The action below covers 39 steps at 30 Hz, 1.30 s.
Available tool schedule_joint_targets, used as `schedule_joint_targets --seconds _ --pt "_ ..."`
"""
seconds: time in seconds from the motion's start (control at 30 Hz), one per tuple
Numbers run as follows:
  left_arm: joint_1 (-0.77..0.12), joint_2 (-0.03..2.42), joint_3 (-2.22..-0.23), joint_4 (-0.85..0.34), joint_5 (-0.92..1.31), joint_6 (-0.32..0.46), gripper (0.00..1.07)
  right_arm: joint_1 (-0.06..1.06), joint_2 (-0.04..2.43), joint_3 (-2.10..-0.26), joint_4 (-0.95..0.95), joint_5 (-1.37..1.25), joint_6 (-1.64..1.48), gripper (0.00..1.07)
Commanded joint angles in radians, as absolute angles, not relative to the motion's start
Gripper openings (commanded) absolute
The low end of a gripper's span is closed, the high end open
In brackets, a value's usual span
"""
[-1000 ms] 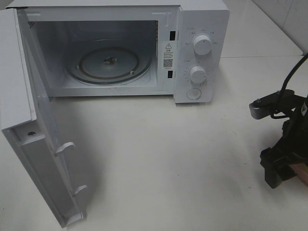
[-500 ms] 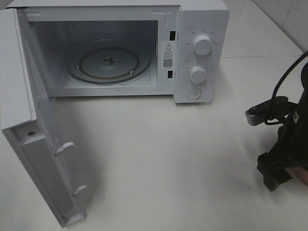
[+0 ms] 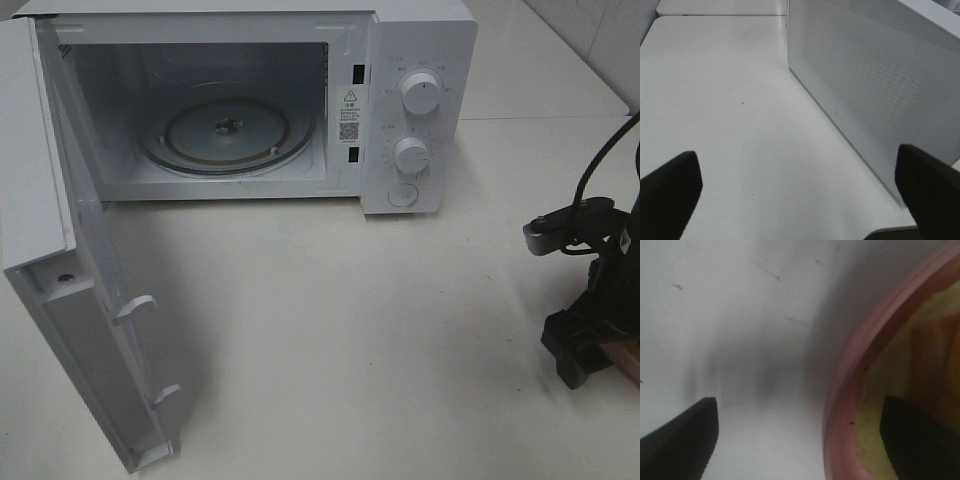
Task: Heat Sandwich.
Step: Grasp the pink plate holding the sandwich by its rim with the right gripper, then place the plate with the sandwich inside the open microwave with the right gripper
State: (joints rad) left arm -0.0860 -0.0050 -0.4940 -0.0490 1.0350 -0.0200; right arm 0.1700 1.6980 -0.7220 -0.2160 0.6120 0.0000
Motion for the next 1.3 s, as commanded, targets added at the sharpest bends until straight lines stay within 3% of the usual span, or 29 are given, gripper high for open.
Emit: schedule_joint_targets --seconds 0.03,0.2,0.43,0.5,0.7,0.77,0.8,0.83,0.93,1.3 --pt "-0.09 -0.02 -0.492 -0.057 1.035 -0.021 0.98 0.163 1.699 -0.695 -0.225 0.583 0.0 0.84" --pt "-0.09 -0.02 -0.492 -0.057 1.035 -0.021 0.98 0.163 1.699 -0.684 -0.228 0.564 0.0 0.83" --pt "-0.09 -0.02 -0.492 -0.057 1.035 -0.021 0.98 0.163 1.699 -0.684 -0.263 0.559 0.025 0.7" --pt "-0.09 -0.02 -0.492 -0.057 1.035 -0.021 0.98 0.163 1.699 -0.684 -0.29 0.563 0.06 0.6" --pt "-0.09 -0.02 -0.492 -0.057 1.035 -0.021 0.98 0.163 1.699 -0.684 -0.333 0.563 0.097 0.44" --pt "-0.09 -0.02 -0.492 -0.057 1.035 -0.021 0.98 0.163 1.699 -0.684 -0.336 0.563 0.096 0.32" --pt "-0.09 -0.02 -0.492 -0.057 1.035 -0.021 0.98 0.163 1.699 -0.684 -0.351 0.563 0.099 0.19" --pt "-0.09 -0.02 -0.492 -0.057 1.035 -0.021 0.98 0.163 1.699 -0.684 -0.351 0.563 0.099 0.19" --pt "-0.09 -0.02 -0.492 -0.057 1.035 -0.021 0.98 0.163 1.699 -0.684 -0.358 0.563 0.103 0.0" --pt "-0.09 -0.02 -0.492 -0.057 1.035 -0.021 0.98 0.167 1.699 -0.686 -0.358 0.563 0.111 0.0"
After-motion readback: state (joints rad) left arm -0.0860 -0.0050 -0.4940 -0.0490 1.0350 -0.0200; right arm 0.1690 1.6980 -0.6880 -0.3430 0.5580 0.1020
